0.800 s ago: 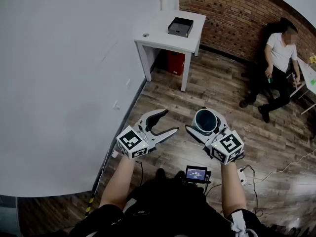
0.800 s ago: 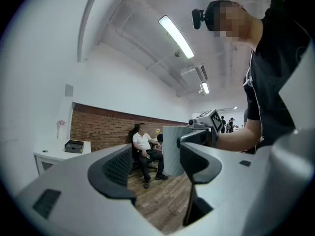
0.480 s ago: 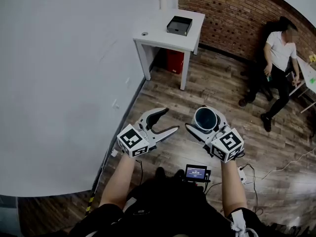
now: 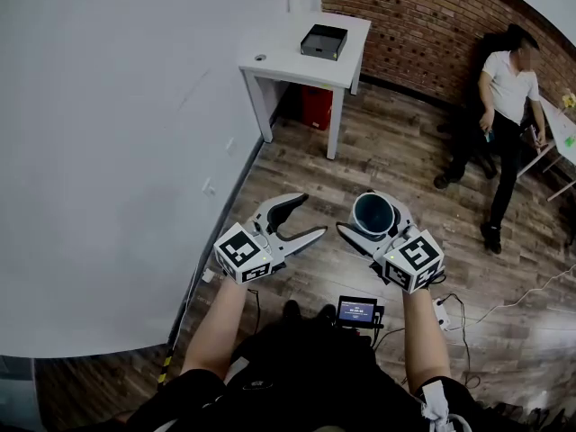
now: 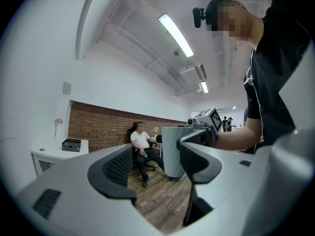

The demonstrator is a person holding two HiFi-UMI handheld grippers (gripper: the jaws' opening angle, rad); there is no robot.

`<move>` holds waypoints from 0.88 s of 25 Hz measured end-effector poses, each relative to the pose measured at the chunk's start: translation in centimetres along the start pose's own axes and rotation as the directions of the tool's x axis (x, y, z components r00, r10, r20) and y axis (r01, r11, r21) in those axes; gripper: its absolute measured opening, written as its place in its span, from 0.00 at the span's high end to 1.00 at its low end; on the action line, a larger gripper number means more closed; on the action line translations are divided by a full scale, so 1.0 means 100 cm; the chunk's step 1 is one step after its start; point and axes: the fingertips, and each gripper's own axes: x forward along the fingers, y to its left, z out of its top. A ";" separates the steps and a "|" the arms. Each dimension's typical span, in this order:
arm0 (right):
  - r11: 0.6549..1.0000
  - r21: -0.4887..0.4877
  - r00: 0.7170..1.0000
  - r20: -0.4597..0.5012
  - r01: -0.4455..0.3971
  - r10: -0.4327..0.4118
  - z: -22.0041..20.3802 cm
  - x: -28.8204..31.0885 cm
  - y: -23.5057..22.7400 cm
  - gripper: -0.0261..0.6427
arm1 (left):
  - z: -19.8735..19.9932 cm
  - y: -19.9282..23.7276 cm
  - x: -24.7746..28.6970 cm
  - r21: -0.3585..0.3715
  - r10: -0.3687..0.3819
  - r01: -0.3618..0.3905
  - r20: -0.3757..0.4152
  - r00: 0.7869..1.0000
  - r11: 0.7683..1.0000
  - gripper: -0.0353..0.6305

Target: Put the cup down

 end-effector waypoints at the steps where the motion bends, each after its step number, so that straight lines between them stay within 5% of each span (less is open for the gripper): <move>1: 1.000 0.001 1.000 -0.002 0.000 0.000 -0.001 -0.002 -0.001 0.35 | 0.000 -0.001 0.002 -0.001 0.000 0.000 -0.002 1.000 1.000 0.50; 22: 0.999 -0.012 0.999 -0.008 -0.049 0.049 -0.009 -0.038 -0.027 0.35 | -0.009 -0.023 0.046 -0.004 0.026 -0.026 -0.005 1.000 1.000 0.50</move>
